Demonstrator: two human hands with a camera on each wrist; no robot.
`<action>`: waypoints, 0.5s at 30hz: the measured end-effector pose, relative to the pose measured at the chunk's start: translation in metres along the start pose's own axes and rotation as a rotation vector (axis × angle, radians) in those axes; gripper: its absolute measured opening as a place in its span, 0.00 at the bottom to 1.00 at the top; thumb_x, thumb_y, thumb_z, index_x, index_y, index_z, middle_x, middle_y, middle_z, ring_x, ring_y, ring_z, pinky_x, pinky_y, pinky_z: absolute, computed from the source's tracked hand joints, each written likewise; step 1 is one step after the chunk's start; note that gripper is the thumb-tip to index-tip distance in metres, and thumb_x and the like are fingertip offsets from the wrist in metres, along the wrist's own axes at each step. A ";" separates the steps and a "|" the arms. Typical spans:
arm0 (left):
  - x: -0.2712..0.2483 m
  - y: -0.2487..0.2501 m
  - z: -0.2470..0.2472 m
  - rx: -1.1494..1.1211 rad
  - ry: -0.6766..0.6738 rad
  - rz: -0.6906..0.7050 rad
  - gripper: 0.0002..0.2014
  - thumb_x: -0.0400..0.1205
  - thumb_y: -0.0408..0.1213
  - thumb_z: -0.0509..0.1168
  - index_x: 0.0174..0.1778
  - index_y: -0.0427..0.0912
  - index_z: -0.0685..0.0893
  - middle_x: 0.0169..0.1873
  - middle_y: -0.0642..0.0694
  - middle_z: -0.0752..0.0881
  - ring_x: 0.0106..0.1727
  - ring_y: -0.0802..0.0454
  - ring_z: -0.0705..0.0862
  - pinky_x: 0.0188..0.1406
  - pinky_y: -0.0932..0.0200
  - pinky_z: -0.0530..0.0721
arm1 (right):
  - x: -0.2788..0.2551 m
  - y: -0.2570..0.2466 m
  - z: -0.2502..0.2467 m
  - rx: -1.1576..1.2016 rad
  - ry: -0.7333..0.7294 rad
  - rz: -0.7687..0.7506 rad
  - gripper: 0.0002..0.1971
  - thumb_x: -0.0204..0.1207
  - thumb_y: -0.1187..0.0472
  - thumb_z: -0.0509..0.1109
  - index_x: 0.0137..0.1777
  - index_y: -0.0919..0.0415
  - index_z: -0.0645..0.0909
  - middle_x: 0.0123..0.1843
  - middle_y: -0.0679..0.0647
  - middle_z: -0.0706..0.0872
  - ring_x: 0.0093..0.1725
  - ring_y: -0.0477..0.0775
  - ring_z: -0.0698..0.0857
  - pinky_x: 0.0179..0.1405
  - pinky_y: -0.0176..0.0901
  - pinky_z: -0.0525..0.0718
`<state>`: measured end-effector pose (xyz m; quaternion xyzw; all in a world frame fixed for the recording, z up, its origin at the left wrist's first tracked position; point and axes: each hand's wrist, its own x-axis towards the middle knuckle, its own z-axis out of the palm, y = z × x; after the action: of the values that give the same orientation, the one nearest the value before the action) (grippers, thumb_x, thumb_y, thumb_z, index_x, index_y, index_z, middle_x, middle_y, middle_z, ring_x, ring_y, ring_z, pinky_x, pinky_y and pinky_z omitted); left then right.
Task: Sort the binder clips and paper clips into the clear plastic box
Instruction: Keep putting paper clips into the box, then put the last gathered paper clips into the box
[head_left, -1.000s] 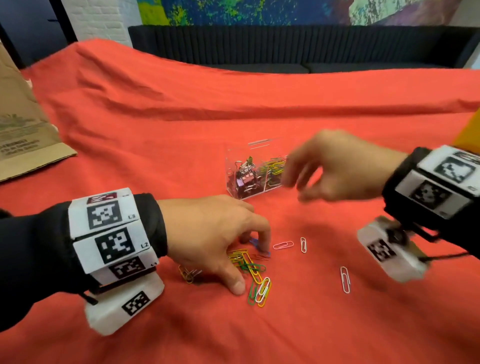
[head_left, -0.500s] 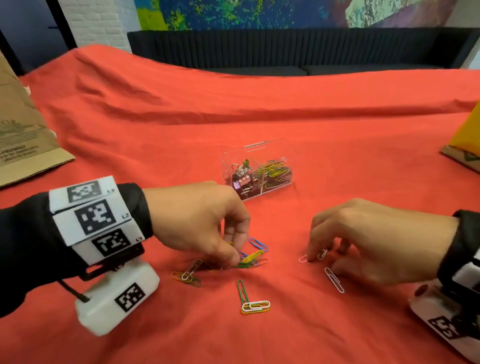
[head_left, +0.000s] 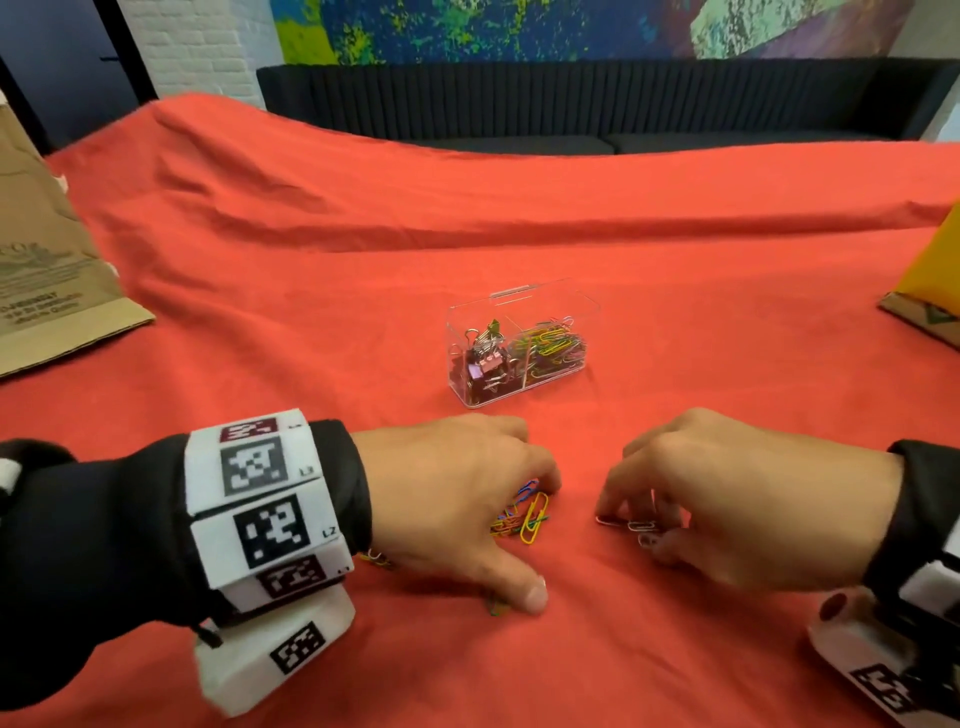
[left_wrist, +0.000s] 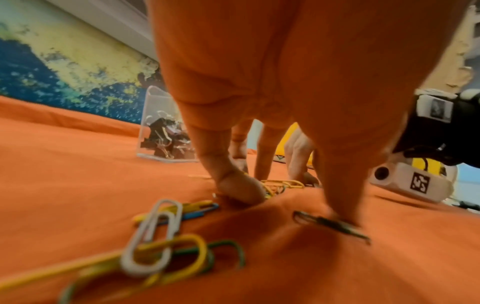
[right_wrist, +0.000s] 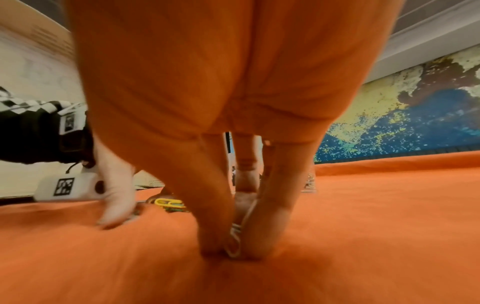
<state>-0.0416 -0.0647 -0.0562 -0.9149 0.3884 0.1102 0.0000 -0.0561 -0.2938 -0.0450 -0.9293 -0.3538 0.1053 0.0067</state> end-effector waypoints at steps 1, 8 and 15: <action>0.002 0.000 0.000 -0.004 0.010 0.000 0.32 0.72 0.68 0.70 0.69 0.58 0.77 0.55 0.53 0.80 0.57 0.52 0.81 0.63 0.53 0.81 | 0.000 0.000 0.001 0.001 0.015 0.003 0.17 0.72 0.55 0.69 0.60 0.38 0.82 0.48 0.37 0.85 0.43 0.37 0.76 0.52 0.42 0.85; 0.002 -0.002 -0.006 -0.113 0.085 0.006 0.14 0.76 0.46 0.69 0.58 0.56 0.86 0.43 0.55 0.85 0.29 0.67 0.77 0.42 0.68 0.80 | 0.001 -0.009 -0.004 -0.006 -0.036 0.044 0.12 0.67 0.59 0.64 0.47 0.46 0.83 0.39 0.41 0.86 0.38 0.42 0.80 0.41 0.42 0.86; 0.000 -0.016 -0.008 -0.211 0.131 -0.063 0.09 0.75 0.44 0.70 0.51 0.56 0.88 0.36 0.56 0.87 0.34 0.61 0.84 0.37 0.73 0.77 | 0.015 0.003 -0.031 -0.016 -0.013 0.109 0.07 0.63 0.60 0.71 0.40 0.49 0.86 0.27 0.38 0.83 0.29 0.33 0.80 0.32 0.28 0.78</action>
<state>-0.0289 -0.0546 -0.0499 -0.9267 0.3450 0.0905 -0.1180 -0.0364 -0.2843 -0.0181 -0.9466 -0.3033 0.1089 -0.0089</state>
